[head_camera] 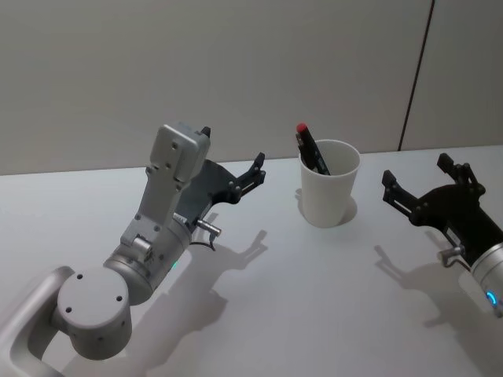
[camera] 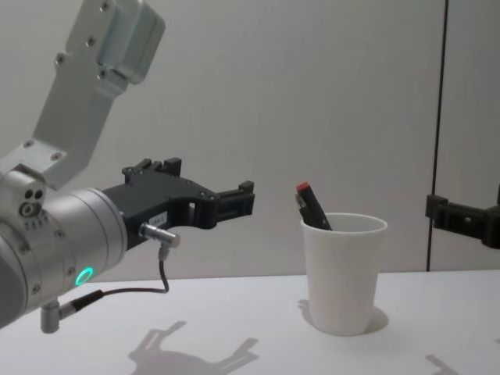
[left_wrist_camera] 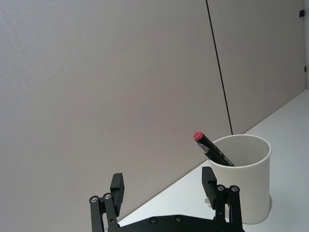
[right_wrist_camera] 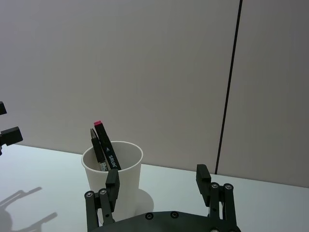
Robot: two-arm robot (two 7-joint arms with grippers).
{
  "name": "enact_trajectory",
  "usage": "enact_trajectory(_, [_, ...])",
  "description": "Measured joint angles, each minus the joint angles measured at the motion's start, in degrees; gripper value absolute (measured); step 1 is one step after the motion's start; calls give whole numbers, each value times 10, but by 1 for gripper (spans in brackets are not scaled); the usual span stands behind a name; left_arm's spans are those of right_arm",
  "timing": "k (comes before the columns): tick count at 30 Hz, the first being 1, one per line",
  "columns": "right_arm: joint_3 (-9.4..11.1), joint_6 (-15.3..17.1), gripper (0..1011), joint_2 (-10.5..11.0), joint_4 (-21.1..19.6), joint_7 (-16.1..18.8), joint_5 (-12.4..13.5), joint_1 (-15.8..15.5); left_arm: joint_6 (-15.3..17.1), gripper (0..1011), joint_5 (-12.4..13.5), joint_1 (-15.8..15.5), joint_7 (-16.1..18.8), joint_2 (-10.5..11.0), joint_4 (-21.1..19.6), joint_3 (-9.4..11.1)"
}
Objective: Place the pen into the pen holder.
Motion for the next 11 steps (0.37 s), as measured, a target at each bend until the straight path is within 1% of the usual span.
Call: enact_trajectory(11, [0, 0, 1001, 0, 0, 0, 0, 0, 0, 1001, 0, 0, 0, 0, 0, 0])
